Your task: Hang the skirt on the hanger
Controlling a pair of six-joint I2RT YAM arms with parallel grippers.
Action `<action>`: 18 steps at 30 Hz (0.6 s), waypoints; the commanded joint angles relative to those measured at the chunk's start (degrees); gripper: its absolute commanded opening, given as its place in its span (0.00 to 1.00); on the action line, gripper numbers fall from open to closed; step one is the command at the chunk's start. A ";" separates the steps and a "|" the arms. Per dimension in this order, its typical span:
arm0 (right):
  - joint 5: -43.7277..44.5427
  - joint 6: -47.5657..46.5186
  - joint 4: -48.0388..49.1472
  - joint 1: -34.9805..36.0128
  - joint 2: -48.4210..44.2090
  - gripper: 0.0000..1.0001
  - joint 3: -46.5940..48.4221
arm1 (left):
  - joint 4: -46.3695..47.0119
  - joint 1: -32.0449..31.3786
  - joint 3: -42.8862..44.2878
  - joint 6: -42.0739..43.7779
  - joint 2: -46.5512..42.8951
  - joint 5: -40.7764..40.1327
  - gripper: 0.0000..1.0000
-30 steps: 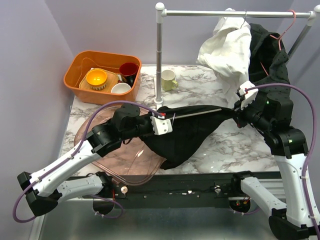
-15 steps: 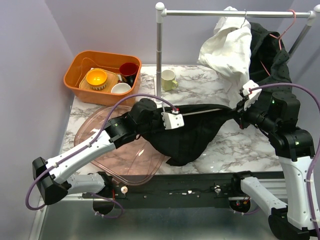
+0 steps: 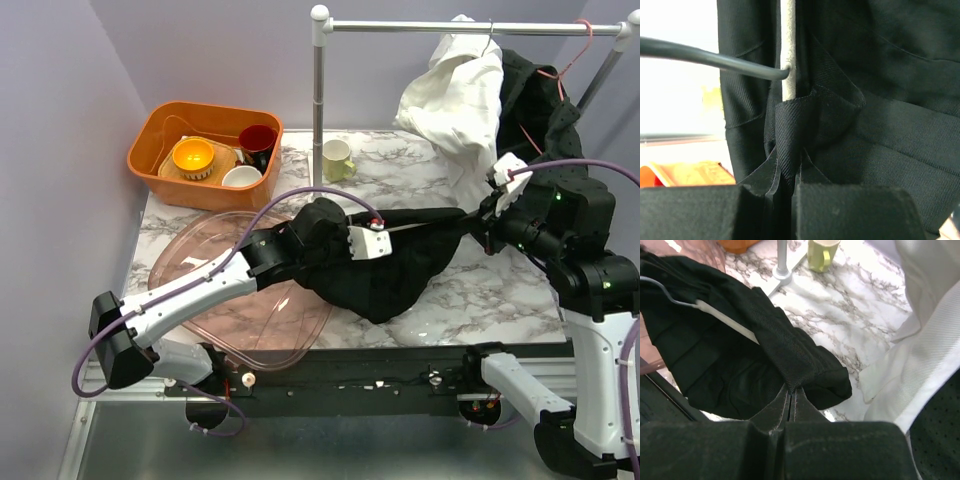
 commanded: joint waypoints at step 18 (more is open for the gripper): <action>-18.95 -14.14 -8.64 5.06 3.32 0.01 -10.50 | 2.20 -0.42 0.69 -9.06 2.41 14.22 0.00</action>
